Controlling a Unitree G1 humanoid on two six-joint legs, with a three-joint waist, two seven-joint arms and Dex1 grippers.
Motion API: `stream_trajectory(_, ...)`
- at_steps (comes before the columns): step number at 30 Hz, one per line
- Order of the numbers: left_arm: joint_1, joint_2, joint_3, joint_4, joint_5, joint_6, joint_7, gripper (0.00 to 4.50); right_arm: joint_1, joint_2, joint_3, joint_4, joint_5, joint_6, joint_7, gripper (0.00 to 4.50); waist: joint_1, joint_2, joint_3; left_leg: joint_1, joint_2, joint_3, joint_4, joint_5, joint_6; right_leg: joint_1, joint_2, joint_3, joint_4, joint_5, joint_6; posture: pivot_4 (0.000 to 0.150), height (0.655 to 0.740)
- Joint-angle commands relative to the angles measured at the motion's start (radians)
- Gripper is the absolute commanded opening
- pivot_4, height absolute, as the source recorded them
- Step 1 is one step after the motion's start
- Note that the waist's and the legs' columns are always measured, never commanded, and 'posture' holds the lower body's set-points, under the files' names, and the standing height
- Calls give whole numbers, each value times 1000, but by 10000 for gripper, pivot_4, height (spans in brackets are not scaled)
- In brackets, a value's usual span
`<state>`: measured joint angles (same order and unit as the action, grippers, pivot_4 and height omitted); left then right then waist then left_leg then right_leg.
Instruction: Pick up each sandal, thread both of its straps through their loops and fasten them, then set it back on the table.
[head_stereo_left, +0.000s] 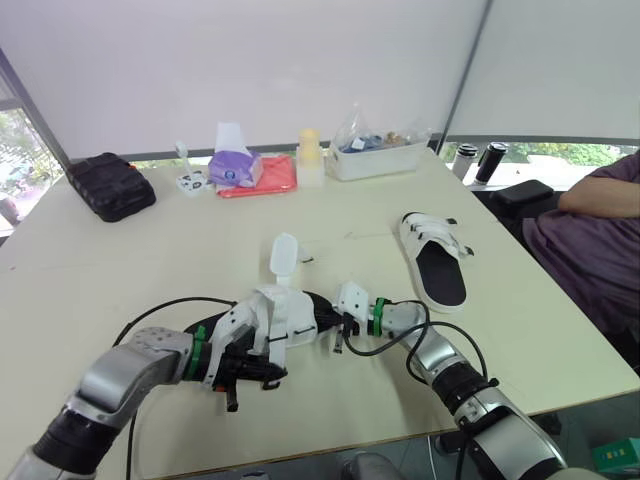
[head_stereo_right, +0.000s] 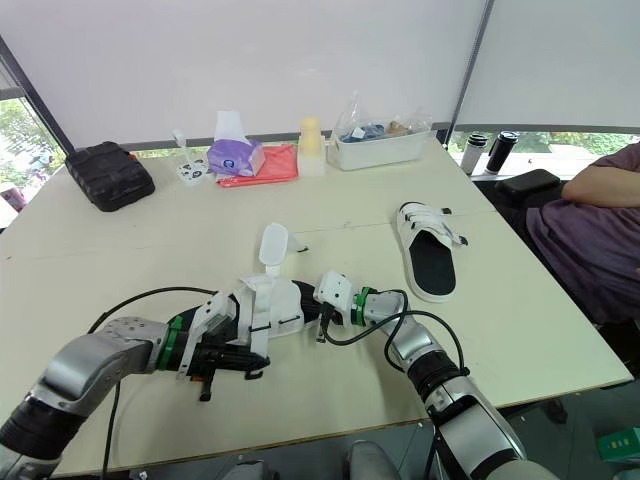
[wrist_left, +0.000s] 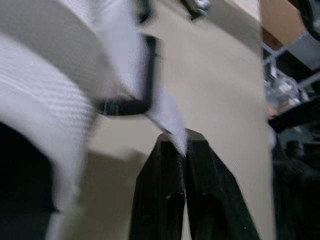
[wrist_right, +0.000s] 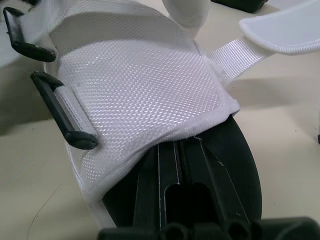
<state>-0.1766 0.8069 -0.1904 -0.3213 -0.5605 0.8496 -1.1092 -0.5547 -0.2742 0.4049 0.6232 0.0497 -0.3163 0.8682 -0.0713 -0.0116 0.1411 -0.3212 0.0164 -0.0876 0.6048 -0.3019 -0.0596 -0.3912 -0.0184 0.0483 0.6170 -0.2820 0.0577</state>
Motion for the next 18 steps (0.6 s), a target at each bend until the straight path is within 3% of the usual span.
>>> stream_trajectory(1,56,70,6,-112,-76,31,-85,542,74,-34,57,218,-137,103,-28,0,1,0,0,0,0,0,0,0,0,0,0,0,0,0,0,1500,7400)
stream_trajectory(4,97,110,-6,-128,-77,20,-112,542,69,-28,57,224,-137,102,-30,0,1,0,0,0,0,0,0,0,0,-1,0,0,0,0,0,1500,7400)
stream_trajectory(10,92,93,34,-149,-154,52,-104,542,67,-31,58,227,-139,100,-27,0,0,-1,0,-1,0,0,-1,-1,-1,-3,-1,0,0,0,0,1500,7400)
stream_trajectory(18,-83,-103,226,-25,-414,228,64,542,64,-33,59,230,-141,100,-25,0,1,-3,2,0,0,0,-4,0,0,-3,1,0,0,0,0,1500,7400)
